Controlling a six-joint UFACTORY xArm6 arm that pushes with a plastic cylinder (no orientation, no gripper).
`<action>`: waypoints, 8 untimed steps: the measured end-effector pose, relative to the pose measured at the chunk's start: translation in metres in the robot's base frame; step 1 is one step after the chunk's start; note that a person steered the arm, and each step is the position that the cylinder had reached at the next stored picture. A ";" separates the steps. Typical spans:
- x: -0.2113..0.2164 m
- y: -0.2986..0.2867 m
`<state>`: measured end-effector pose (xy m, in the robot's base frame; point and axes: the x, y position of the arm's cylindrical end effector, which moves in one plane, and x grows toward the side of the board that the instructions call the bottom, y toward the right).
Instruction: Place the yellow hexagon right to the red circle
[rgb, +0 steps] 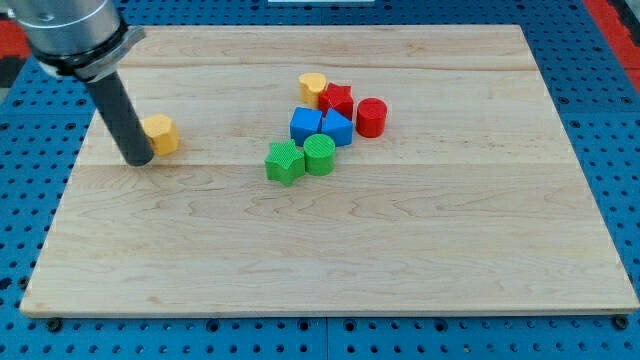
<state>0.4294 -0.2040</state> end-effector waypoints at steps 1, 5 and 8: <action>-0.050 0.006; -0.180 0.047; -0.168 0.335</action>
<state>0.2610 0.1308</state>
